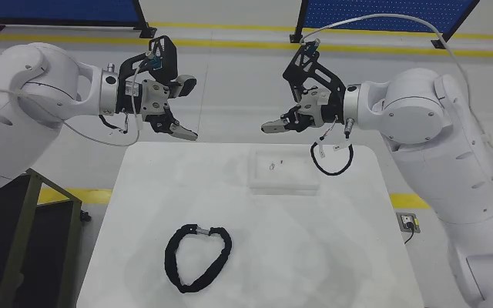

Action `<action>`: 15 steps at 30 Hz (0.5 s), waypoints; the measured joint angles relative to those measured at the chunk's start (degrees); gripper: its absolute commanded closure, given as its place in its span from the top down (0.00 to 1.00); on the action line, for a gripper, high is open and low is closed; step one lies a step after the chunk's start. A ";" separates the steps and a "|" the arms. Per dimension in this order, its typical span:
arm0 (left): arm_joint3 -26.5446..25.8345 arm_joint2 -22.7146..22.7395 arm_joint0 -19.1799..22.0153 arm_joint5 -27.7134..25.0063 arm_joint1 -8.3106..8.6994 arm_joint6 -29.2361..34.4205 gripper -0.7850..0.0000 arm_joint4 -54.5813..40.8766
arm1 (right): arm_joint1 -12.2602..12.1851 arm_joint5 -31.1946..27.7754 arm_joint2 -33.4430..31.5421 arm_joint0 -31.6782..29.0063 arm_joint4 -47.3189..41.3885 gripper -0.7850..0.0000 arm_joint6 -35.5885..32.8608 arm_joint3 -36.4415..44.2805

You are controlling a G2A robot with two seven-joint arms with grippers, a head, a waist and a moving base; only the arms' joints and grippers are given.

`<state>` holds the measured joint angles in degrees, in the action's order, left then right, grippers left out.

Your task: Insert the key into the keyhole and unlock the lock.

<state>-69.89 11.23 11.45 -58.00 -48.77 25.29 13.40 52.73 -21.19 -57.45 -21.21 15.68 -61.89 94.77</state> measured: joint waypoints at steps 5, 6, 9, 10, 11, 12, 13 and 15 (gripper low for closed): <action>0.00 0.00 0.00 0.00 0.00 0.00 1.00 0.00 | -0.02 0.60 0.03 -0.84 0.31 1.00 0.97 0.39; 0.00 0.00 0.00 0.00 0.00 0.00 1.00 0.00 | -0.05 1.07 0.18 -1.53 0.68 1.00 1.42 0.69; 0.00 0.00 0.00 0.00 0.00 0.00 1.00 0.00 | 0.08 2.13 1.12 -2.38 0.55 1.00 1.42 -1.12; 0.00 0.00 0.00 0.00 0.00 0.00 1.00 0.00 | 0.21 2.31 1.53 -2.29 0.11 1.00 1.27 -2.25; 0.00 0.00 0.00 0.00 0.00 0.00 1.00 0.00 | 0.37 2.46 2.00 -2.01 -0.34 1.00 1.04 -3.44; 0.00 0.00 0.00 0.00 0.00 0.00 1.00 0.00 | 0.63 2.71 2.78 -1.54 -0.82 1.00 0.71 -5.04; 0.00 0.00 0.00 0.00 0.00 0.00 1.00 0.00 | 0.85 2.99 3.49 -1.16 -0.99 1.00 0.41 -6.20; 0.00 0.00 0.00 0.00 0.00 0.00 1.00 0.00 | 1.42 3.80 5.31 -0.19 -0.81 1.00 -0.14 -8.65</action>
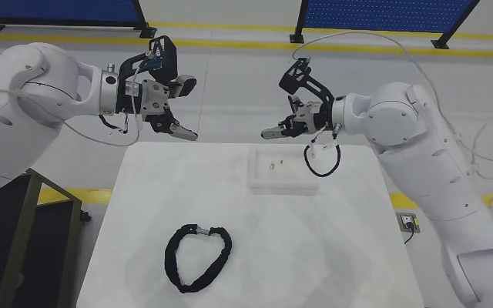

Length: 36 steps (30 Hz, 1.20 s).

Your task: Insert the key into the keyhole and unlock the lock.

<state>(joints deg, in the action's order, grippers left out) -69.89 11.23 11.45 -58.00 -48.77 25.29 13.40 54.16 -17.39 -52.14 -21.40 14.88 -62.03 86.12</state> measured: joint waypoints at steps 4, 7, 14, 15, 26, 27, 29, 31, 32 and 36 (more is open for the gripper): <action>0.00 0.00 0.00 0.00 0.00 0.00 1.00 0.00 | 1.36 0.90 3.59 1.52 -0.88 1.00 -0.09 -4.92; 0.00 0.00 0.00 0.00 0.00 0.00 1.00 0.00 | 2.57 2.74 6.28 2.92 -1.06 1.00 0.01 -8.99; 0.00 0.00 0.00 0.00 0.00 0.00 1.00 0.00 | 6.26 9.04 13.39 6.73 0.48 1.00 -0.73 -17.05; 0.00 0.00 0.00 0.00 0.00 0.00 1.00 0.00 | 6.96 8.70 14.26 7.24 -0.83 1.00 -0.83 -18.46; 0.00 0.00 0.00 0.00 0.00 0.00 1.00 0.00 | 14.42 9.72 23.04 10.20 -4.34 1.00 1.66 -35.77; 0.00 0.00 0.00 0.00 0.00 0.00 1.00 0.00 | 15.41 10.09 24.04 10.35 -4.32 1.00 1.91 -37.88; 0.00 0.00 0.00 0.00 0.00 0.00 1.00 0.00 | 16.93 10.98 25.45 10.57 -4.15 1.00 2.24 -40.90; 0.00 0.00 0.00 0.00 0.00 0.00 1.00 0.00 | 18.74 12.15 26.89 10.68 -4.17 1.00 2.52 -44.26; 0.00 0.00 0.00 0.00 0.00 0.00 1.00 0.00 | 19.51 12.77 27.58 10.76 -4.02 1.00 2.65 -45.74; 0.00 0.00 0.00 0.00 0.00 0.00 1.00 0.00 | 23.25 18.05 30.02 10.82 -1.33 1.00 2.42 -51.28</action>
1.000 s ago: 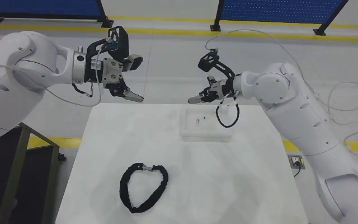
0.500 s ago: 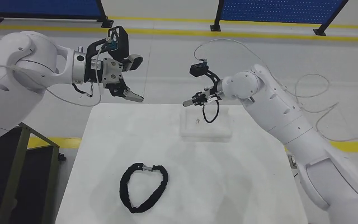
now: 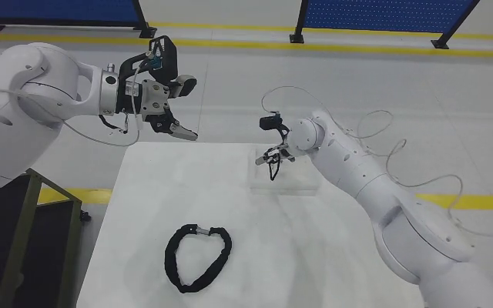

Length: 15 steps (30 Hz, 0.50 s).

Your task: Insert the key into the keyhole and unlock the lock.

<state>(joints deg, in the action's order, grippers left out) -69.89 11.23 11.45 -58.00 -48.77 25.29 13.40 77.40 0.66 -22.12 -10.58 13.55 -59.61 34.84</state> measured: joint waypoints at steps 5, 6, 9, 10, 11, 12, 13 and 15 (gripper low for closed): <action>0.00 0.00 0.00 0.00 0.00 0.00 1.00 0.00 | 3.42 4.27 -0.98 -0.38 -6.84 1.00 0.93 -7.51; 0.00 0.00 0.00 0.00 0.00 0.00 1.00 0.00 | 4.12 5.00 -1.20 -0.39 -7.72 1.00 1.54 -8.96; 0.00 0.00 0.00 0.00 0.00 0.00 1.00 0.00 | 5.66 6.32 -1.49 -0.37 -8.70 1.00 3.30 -11.71; 0.00 0.00 0.00 0.00 0.00 0.00 1.00 0.00 | 6.06 6.50 -1.56 -0.37 -8.85 1.00 3.81 -12.37; 0.00 0.00 0.00 0.00 0.00 0.00 1.00 0.00 | 6.43 6.52 -1.58 -0.36 -8.88 1.00 4.25 -12.94; 0.00 0.00 0.00 0.00 0.00 0.00 1.00 0.00 | 6.75 6.36 -1.58 -0.35 -8.83 1.00 4.62 -13.42; 0.00 0.00 0.00 0.00 0.00 0.00 1.00 0.00 | 6.82 6.27 -1.57 -0.34 -8.79 1.00 4.69 -13.53; 0.00 0.00 0.00 0.00 0.00 0.00 1.00 0.00 | 6.81 6.23 -1.56 -0.34 -8.76 1.00 4.67 -13.51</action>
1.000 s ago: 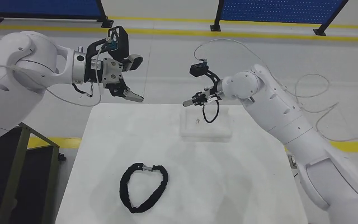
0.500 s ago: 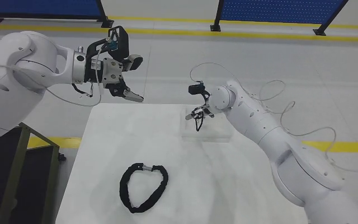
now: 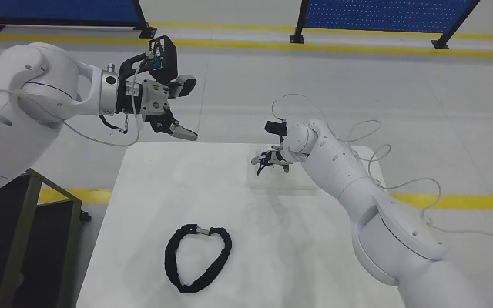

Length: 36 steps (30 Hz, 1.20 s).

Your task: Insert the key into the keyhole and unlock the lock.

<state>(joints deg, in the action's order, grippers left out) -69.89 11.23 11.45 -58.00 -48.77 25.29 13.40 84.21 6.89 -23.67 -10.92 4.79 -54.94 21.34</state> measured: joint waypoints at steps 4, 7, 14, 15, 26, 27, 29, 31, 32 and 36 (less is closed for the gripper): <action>0.00 0.00 0.00 0.00 0.00 0.00 1.00 0.00 | -0.02 0.01 0.00 0.00 0.00 1.00 -0.03 0.03; 0.00 0.00 0.00 0.00 0.00 0.00 1.00 0.00 | -0.02 0.01 0.00 0.00 0.00 1.00 -0.03 0.03; 0.00 0.00 0.00 0.00 0.00 0.00 1.00 0.00 | -0.02 0.30 0.35 -0.32 0.60 1.00 0.57 0.47; 0.00 0.00 0.00 0.00 0.00 0.00 1.00 0.00 | -0.02 0.91 0.71 -0.86 2.02 1.00 2.18 1.47; 0.00 0.00 0.00 0.00 0.00 0.00 1.00 0.00 | -1.62 11.78 -0.08 -3.58 9.98 1.00 9.50 9.89; 0.00 0.00 0.00 0.00 0.00 0.00 1.00 0.00 | -1.96 12.58 -0.32 -3.78 10.63 1.00 9.01 10.97; 0.00 0.00 0.00 0.00 0.00 0.00 1.00 0.00 | -2.53 13.92 -0.79 -4.10 11.53 1.00 8.40 12.65; 0.00 0.00 0.00 0.00 0.00 0.00 1.00 0.00 | -3.26 15.49 -1.33 -4.65 12.68 0.85 7.52 14.89; 0.00 0.00 0.00 0.00 0.00 0.00 1.00 0.00 | -3.59 16.03 -1.48 -4.92 13.29 0.84 6.92 15.94; 0.00 0.00 0.00 0.00 0.00 0.00 1.00 0.00 | -5.34 17.87 -2.11 -6.35 16.80 0.75 3.59 20.71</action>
<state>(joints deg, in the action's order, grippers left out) -69.89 11.23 11.45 -58.00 -48.77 25.29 13.40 78.87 24.76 -25.78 -17.27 21.59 -51.35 42.05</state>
